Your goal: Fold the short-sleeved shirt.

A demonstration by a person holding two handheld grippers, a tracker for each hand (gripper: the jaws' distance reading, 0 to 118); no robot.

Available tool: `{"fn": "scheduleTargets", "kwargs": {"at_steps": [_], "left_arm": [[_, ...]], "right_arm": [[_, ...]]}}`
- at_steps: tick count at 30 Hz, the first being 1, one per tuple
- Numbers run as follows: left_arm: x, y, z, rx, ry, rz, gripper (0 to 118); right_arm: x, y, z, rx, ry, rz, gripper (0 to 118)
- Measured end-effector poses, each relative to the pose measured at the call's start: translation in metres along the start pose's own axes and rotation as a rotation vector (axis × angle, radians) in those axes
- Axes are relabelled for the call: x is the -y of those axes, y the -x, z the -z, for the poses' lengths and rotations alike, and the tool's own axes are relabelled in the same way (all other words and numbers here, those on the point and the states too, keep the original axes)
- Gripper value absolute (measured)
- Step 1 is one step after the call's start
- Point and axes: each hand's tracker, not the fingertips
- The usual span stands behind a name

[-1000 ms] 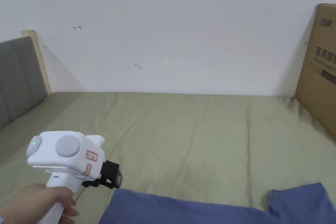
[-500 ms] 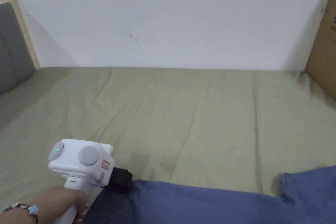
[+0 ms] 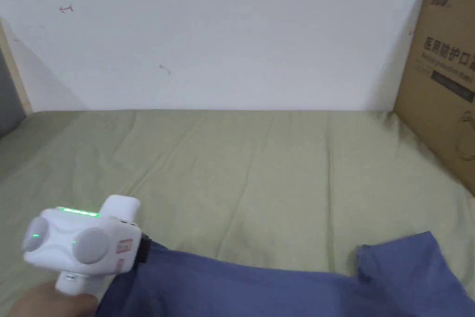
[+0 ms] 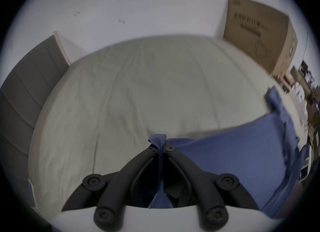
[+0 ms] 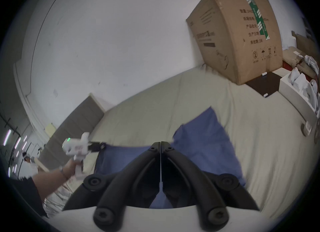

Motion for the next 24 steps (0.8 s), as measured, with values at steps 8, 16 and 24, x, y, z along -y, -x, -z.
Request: {"fn": "scheduleTargets", "kwargs": {"at_steps": [8, 16, 24], "left_arm": [[-0.004, -0.014, -0.065, 0.059, -0.042, 0.053, 2], [-0.003, -0.005, -0.052, 0.039, -0.012, 0.078, 2], [0.018, 0.003, -0.031, 0.016, 0.061, 0.059, 2]], "right_arm": [[-0.078, -0.083, 0.130, 0.248, 0.380, -0.028, 17], [-0.043, -0.146, 0.224, 0.399, 0.650, 0.036, 116], [-0.028, -0.127, 0.239, 0.516, 0.690, -0.176, 71]]}}
